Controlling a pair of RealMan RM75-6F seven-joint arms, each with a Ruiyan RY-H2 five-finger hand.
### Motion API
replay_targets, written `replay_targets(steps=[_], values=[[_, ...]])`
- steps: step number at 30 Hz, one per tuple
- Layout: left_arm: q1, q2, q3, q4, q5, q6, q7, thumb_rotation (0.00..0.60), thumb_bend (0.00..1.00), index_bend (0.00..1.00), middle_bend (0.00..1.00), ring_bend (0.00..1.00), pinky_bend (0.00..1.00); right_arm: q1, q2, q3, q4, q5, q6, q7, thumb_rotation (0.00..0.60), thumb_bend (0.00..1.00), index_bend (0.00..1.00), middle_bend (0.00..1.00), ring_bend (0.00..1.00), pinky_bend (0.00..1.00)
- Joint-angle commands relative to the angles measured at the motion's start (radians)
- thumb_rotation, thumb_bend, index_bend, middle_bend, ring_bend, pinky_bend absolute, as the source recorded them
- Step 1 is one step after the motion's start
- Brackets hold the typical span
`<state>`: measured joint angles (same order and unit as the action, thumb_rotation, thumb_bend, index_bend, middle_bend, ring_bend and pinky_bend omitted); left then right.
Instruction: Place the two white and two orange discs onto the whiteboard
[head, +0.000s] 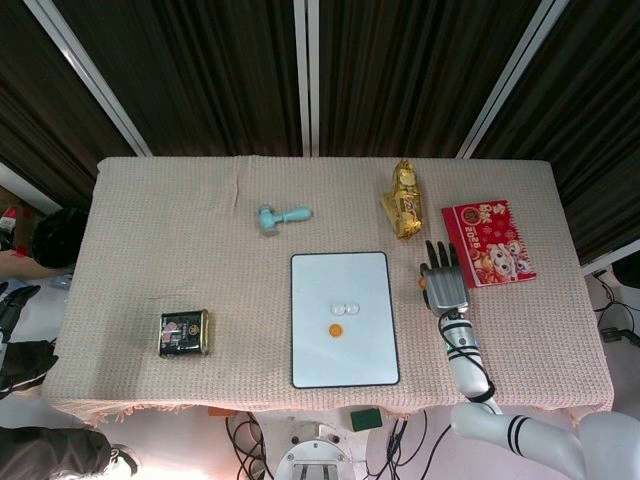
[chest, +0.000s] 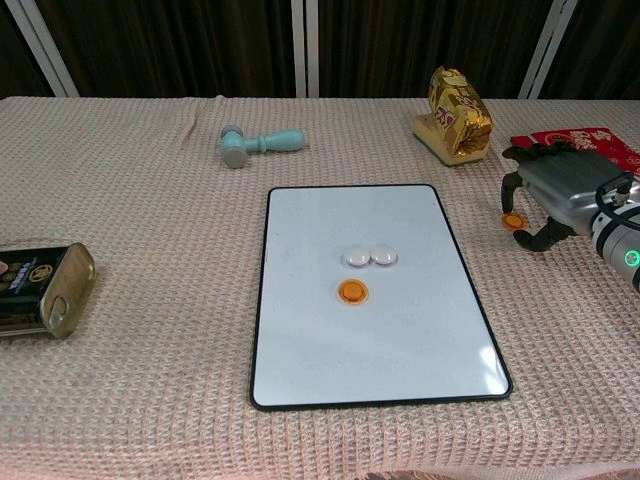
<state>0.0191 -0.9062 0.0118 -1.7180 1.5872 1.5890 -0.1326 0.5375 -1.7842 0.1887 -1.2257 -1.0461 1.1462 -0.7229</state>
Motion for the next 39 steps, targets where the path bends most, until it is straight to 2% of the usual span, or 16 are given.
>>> replay_targets(steps=[1, 6, 13, 16, 19, 26, 39], values=[[0.000, 0.000, 0.000, 0.000, 0.000, -0.001, 0.001, 0.600, 0.10, 0.12, 0.14, 0.00, 0.12, -0.002, 0.002, -0.002, -0.005, -0.005, 0.007, 0.004, 0.600, 0.38, 0.49, 0.00, 0.00, 0.00], [-0.002, -0.001, 0.001, -0.001, 0.000, -0.005, 0.004, 0.600, 0.10, 0.12, 0.14, 0.00, 0.12, -0.010, 0.023, -0.014, -0.054, -0.044, 0.039, 0.019, 0.600, 0.38, 0.50, 0.00, 0.00, 0.00], [-0.005, -0.001, 0.001, -0.006, 0.000, -0.010, 0.013, 0.600, 0.10, 0.12, 0.14, 0.00, 0.12, -0.006, 0.075, -0.073, -0.263, -0.189, 0.095, -0.006, 0.600, 0.38, 0.51, 0.00, 0.00, 0.00], [-0.006, -0.001, 0.002, -0.008, 0.000, -0.012, 0.016, 0.600, 0.10, 0.12, 0.14, 0.00, 0.12, 0.007, 0.080, -0.108, -0.356, -0.245, 0.085, -0.034, 0.600, 0.38, 0.51, 0.00, 0.00, 0.00], [-0.006, -0.001, 0.003, -0.008, 0.002, -0.012, 0.015, 0.600, 0.10, 0.12, 0.14, 0.00, 0.12, 0.020, 0.069, -0.133, -0.401, -0.269, 0.070, -0.094, 0.600, 0.39, 0.52, 0.00, 0.00, 0.00], [0.001, 0.006, 0.003, -0.006, -0.008, -0.007, -0.001, 0.600, 0.10, 0.12, 0.14, 0.00, 0.12, 0.029, 0.009, -0.162, -0.384, -0.240, 0.026, -0.177, 0.600, 0.39, 0.52, 0.00, 0.00, 0.00], [0.003, 0.010, 0.003, -0.004, -0.005, -0.002, -0.015, 0.600, 0.10, 0.12, 0.14, 0.00, 0.12, 0.027, -0.047, -0.166, -0.304, -0.215, 0.008, -0.200, 0.600, 0.39, 0.52, 0.00, 0.00, 0.00]])
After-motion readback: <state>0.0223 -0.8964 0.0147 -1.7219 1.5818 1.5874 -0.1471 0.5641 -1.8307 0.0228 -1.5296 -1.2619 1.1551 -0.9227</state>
